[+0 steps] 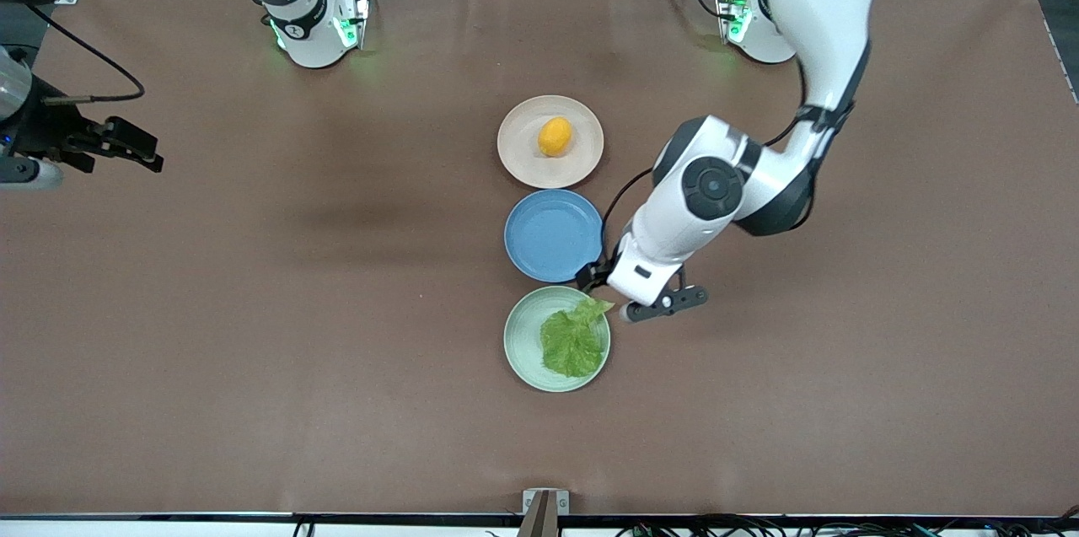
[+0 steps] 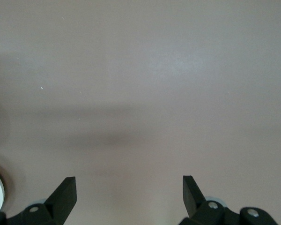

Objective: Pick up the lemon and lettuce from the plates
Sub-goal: 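Lower the left gripper onto the lettuce leaf on the green plate, then grasp and lift the lettuce with the left gripper while the right gripper reaches the lemon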

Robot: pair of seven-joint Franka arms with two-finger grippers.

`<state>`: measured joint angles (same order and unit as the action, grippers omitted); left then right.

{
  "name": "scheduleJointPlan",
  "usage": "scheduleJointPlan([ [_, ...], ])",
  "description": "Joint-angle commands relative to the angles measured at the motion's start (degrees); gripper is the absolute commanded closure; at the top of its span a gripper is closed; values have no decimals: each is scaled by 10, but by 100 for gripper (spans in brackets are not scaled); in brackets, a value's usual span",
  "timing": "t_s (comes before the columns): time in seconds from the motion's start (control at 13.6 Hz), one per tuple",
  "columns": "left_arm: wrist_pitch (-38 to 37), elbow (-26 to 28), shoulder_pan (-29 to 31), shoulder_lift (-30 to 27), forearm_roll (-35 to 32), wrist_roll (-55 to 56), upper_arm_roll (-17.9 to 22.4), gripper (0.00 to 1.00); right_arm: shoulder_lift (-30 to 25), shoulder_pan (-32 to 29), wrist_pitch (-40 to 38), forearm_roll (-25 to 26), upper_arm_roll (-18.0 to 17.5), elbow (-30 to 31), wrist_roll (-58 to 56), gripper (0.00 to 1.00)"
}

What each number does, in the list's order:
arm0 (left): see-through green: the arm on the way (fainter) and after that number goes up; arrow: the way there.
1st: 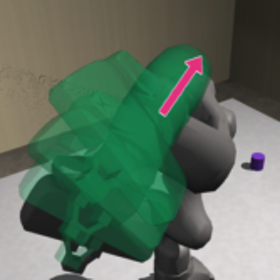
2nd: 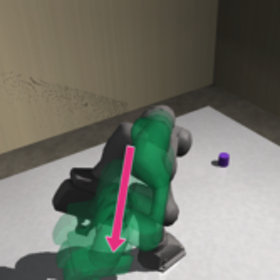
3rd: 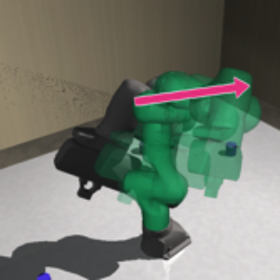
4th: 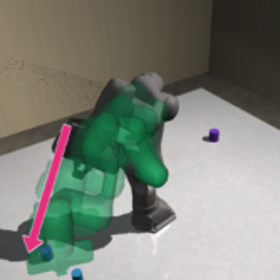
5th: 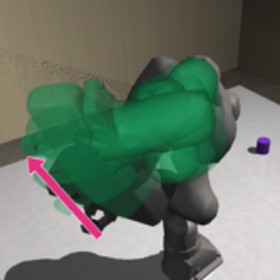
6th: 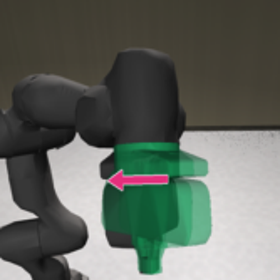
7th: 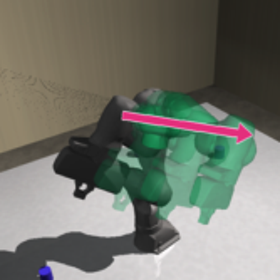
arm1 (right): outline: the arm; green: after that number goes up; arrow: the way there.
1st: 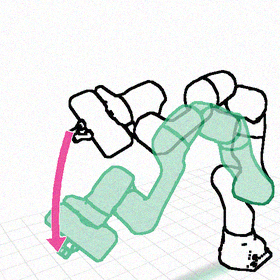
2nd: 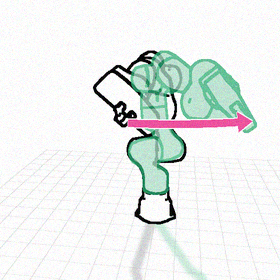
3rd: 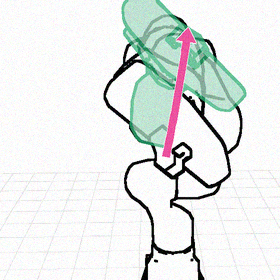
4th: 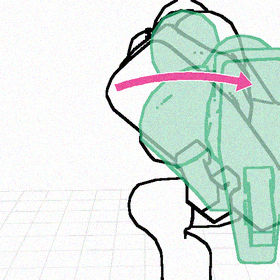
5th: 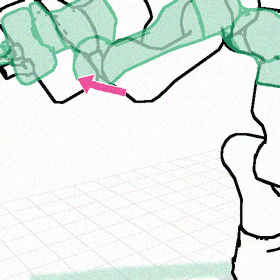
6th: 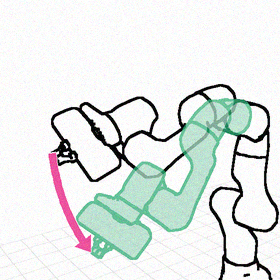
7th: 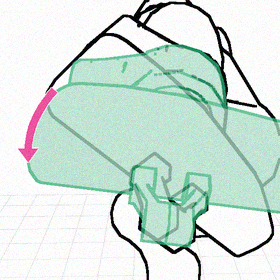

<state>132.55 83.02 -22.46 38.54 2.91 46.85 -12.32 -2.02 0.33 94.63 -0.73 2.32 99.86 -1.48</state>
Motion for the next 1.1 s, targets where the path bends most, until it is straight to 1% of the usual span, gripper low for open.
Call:
scheduleJointPlan([
  [0.0,96,-49,-27,73,-16,25,22,0,61,17,-1,2,-1,-19,-4,0],
  [0.07,131,-49,-38,86,-16,25,29,0,67,29,2,6,-1,-26,-5,0],
  [0.15,140,-49,-43,94,-18,22,40,0,66,48,-1,6,-1,-29,2,0],
  [0.22,141,-48,-45,97,-24,21,46,0,63,63,-2,-4,-1,-22,30,0],
  [0.29,141,-48,-44,101,-39,20,46,0,61,71,-2,-18,-2,-11,99,0],
  [0.37,143,-51,-44,111,-54,17,47,0,52,101,0,-43,-6,6,168,0],
  [0.51,175,-55,-45,123,-56,18,51,0,26,175,7,-54,-7,44,295,0],
  [0.59,182,-55,-45,125,-55,18,51,0,12,223,23,-64,-8,61,360,0],
  [0.66,184,-55,-45,128,-55,18,51,0,5,257,38,-67,-8,76,422,0],
  [0.81,185,-57,-46,133,-55,18,51,1,3,345,90,-68,-12,107,540,0],
  [0.95,185,-59,-50,141,-55,23,51,8,9,427,169,-67,-12,140,648,0],
  [1.03,185,-59,-54,141,-55,25,51,13,15,456,213,-67,-12,156,690,0],
])
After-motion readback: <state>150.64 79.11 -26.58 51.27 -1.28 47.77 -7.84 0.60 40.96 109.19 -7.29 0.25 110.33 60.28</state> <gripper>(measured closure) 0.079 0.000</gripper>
